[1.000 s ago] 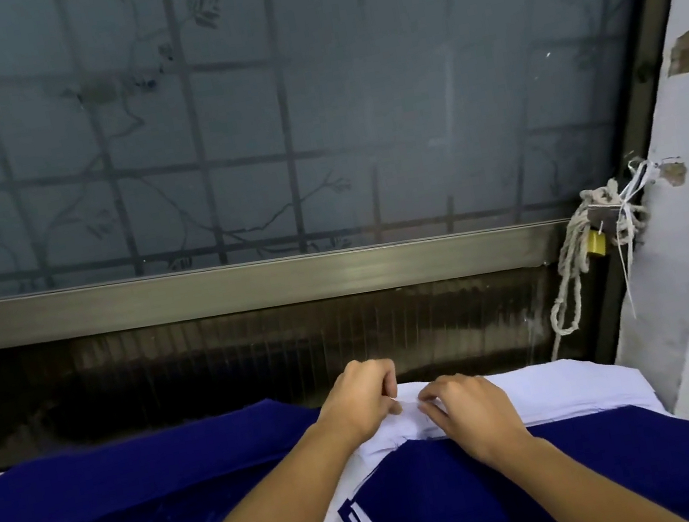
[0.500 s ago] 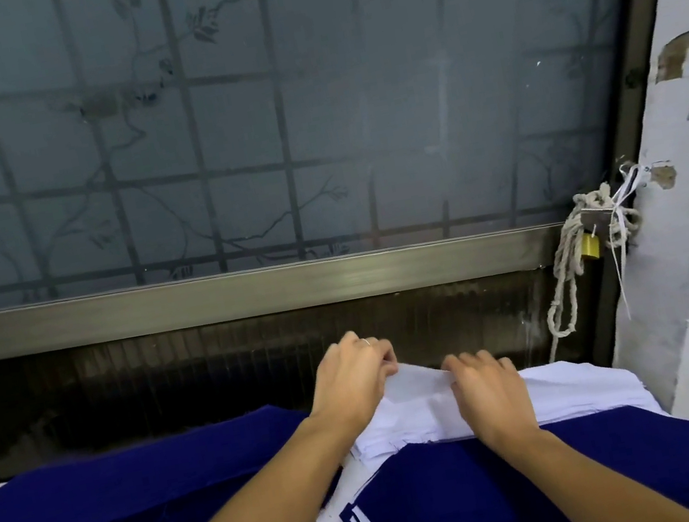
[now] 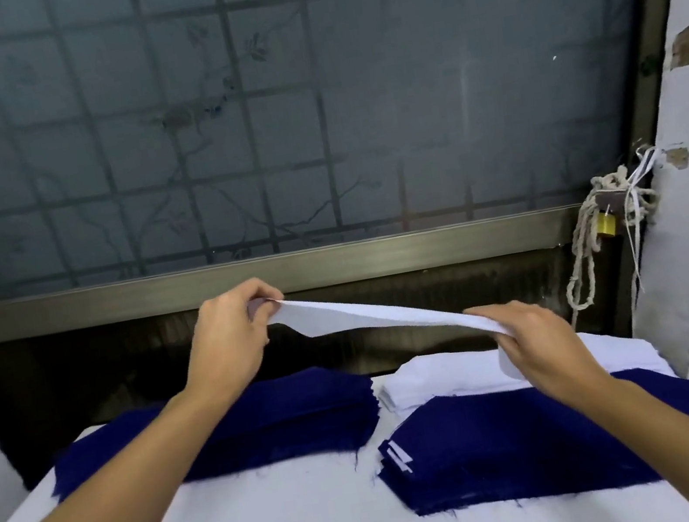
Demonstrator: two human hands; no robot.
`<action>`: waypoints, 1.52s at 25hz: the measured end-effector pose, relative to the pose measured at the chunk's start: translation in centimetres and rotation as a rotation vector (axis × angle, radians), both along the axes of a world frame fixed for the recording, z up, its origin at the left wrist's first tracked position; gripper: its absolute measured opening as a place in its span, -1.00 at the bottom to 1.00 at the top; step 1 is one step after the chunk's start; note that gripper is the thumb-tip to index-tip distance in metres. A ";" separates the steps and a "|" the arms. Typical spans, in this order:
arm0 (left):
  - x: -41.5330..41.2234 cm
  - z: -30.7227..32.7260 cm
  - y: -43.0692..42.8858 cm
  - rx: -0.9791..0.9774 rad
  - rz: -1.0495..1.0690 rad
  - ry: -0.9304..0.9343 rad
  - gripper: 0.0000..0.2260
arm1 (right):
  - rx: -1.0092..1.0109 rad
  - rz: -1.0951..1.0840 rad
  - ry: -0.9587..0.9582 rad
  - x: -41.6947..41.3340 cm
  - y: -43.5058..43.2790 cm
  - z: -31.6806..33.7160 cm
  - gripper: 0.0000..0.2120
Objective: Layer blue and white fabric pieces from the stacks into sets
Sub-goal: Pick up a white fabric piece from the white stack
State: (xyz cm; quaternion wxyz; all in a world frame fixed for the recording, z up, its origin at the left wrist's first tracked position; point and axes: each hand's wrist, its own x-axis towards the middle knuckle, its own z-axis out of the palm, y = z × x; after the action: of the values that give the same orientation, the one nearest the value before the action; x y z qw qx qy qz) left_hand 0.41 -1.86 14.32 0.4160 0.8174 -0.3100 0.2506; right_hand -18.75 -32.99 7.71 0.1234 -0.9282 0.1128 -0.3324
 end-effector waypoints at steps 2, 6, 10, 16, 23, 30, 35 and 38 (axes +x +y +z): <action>-1.8 -0.5 4.2 -0.111 -0.002 0.057 -0.86 | -0.006 0.041 -0.071 -1.7 2.5 0.2 -0.74; -6.3 -3.8 11.3 -0.108 0.065 0.059 -0.89 | 0.099 0.055 -0.118 -4.4 6.4 -1.8 -0.72; -10.4 -8.8 15.4 -0.108 0.031 0.085 -0.87 | -0.096 0.110 0.004 -7.3 8.5 -5.6 -0.66; -11.3 -17.0 17.5 -0.025 0.042 0.261 -0.66 | -0.137 0.171 0.138 -10.7 9.3 -10.9 -0.56; -11.1 -19.4 18.2 0.045 0.107 0.185 -0.68 | 0.076 0.185 0.200 -12.0 9.3 -12.3 -0.53; -11.2 -19.7 18.1 0.120 0.106 0.099 -0.58 | 0.100 0.133 0.174 -11.7 9.0 -12.6 -0.56; -11.6 -19.3 18.1 0.103 0.078 0.082 -0.71 | 0.224 0.107 0.027 -11.7 8.2 -13.3 -0.42; -12.0 -18.8 18.1 0.130 0.039 0.064 -0.80 | 0.246 0.074 0.001 -11.7 7.9 -13.7 -0.37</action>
State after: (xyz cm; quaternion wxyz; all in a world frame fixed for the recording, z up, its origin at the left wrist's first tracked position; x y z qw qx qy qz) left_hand -11.60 16.29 -4.49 0.3667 0.8562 -0.2960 0.2119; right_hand -30.43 -25.12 -6.03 0.2482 -0.9099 0.1187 -0.3106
